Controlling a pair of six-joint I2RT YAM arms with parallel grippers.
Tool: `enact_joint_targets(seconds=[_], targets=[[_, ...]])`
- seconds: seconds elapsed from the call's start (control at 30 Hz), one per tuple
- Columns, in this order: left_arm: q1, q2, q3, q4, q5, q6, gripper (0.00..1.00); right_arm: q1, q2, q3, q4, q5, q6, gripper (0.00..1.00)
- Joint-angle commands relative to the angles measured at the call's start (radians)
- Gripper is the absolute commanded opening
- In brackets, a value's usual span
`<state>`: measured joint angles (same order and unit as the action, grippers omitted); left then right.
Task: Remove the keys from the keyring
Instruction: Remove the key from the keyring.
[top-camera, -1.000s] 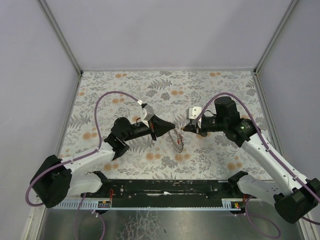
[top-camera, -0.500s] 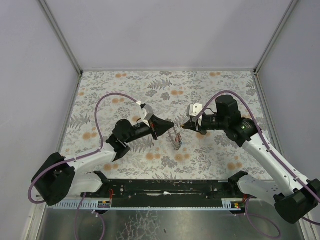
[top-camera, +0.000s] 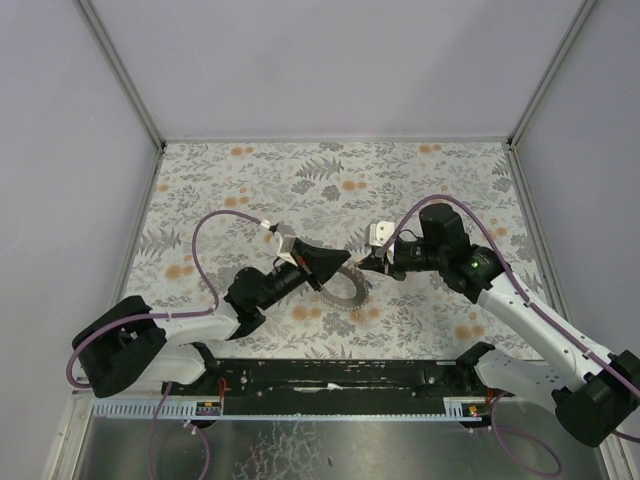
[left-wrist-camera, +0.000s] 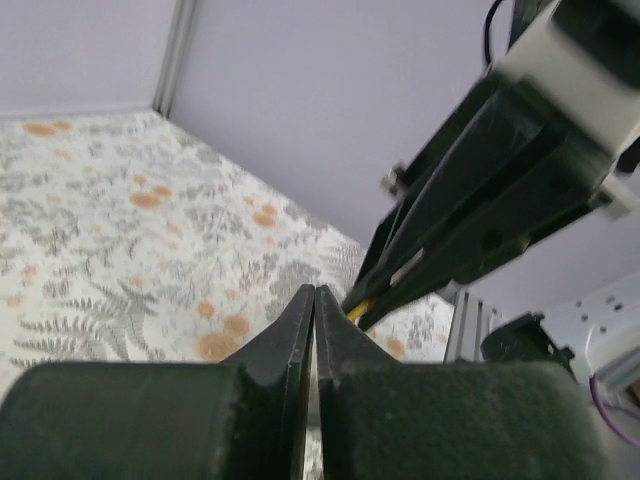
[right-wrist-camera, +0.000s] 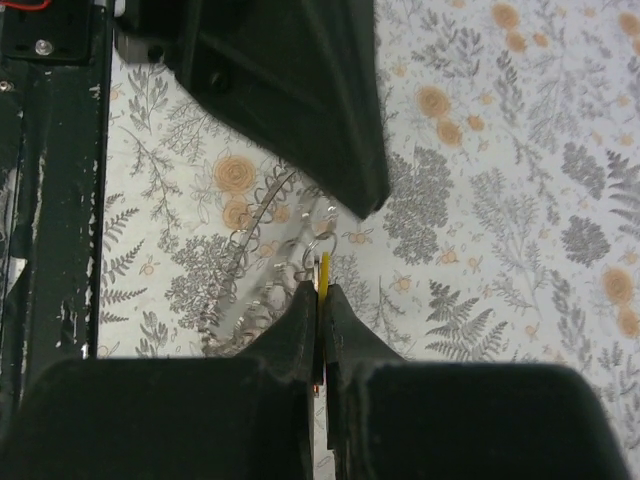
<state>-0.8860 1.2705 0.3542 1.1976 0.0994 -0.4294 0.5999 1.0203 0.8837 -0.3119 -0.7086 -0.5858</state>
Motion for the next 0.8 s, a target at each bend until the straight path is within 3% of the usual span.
enact_joint_targets(seconds=[0.0,0.17,0.37,0.4,0.53,0.77], targets=[[-0.005,-0.007,0.023,0.193,-0.083,-0.008,0.00,0.004,-0.006,-0.016,0.027,0.033,0.023,0.00],[0.007,-0.029,0.053,0.009,0.021,0.059,0.00,-0.081,-0.022,0.068,0.066,-0.011,0.112,0.00],[0.078,-0.043,0.101,-0.177,0.203,0.034,0.00,-0.091,-0.029,0.113,0.039,-0.049,0.121,0.00],[0.087,-0.047,0.122,-0.221,0.234,0.031,0.03,-0.091,-0.031,0.112,0.029,-0.054,0.108,0.00],[0.102,-0.064,0.229,-0.478,0.326,0.119,0.34,-0.091,-0.045,0.129,-0.031,-0.072,0.041,0.00],[0.147,-0.202,0.301,-0.769,0.503,0.419,0.41,-0.090,-0.053,0.184,-0.119,-0.103,-0.030,0.00]])
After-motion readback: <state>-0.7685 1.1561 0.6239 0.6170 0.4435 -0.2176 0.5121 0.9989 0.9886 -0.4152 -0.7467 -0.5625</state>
